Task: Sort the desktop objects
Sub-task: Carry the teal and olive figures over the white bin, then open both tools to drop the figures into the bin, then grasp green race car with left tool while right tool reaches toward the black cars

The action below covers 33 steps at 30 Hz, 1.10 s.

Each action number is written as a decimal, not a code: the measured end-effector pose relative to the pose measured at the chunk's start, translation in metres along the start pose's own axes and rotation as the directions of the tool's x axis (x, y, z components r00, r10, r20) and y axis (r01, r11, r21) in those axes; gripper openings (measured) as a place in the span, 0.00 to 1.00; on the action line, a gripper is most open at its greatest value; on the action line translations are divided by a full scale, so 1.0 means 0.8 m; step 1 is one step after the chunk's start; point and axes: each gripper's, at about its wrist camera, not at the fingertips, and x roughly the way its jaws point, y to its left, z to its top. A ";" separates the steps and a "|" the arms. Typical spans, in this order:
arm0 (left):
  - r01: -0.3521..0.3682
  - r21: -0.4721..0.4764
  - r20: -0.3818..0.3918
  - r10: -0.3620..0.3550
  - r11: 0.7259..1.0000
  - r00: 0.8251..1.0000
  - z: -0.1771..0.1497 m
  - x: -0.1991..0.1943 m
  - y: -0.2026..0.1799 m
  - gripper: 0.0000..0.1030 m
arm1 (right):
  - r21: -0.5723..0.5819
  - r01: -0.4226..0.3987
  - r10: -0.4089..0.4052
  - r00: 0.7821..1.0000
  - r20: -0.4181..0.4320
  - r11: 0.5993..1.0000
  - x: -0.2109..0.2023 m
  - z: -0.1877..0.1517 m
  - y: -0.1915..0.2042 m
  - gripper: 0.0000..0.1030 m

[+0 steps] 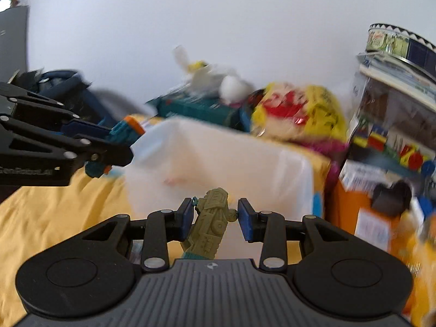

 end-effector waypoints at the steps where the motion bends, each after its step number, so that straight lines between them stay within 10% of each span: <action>1: -0.017 -0.011 -0.009 0.017 1.000 1.000 0.008 0.018 0.003 0.26 | 0.013 0.013 -0.013 1.000 -0.008 1.000 0.014 0.009 -0.005 0.38; 6: -0.101 -0.055 -0.090 0.095 0.993 0.991 0.011 0.091 0.006 0.27 | 0.077 0.083 -0.076 0.993 -0.091 0.994 0.076 0.017 -0.021 0.39; 13: -0.200 -0.021 -0.174 0.193 0.980 0.966 0.002 0.104 0.006 0.67 | 0.097 0.120 -0.108 0.987 -0.117 0.988 0.078 0.011 -0.029 0.53; 26: -0.125 -0.082 0.057 0.129 0.989 0.990 -0.047 -0.038 -0.012 0.76 | 0.136 0.075 -0.067 0.996 -0.064 0.988 0.006 -0.019 -0.037 0.81; 33: -0.216 0.001 -0.107 0.215 0.976 0.971 -0.118 -0.056 -0.041 0.80 | 0.159 0.037 -0.022 0.995 -0.095 0.987 -0.022 -0.080 -0.031 0.82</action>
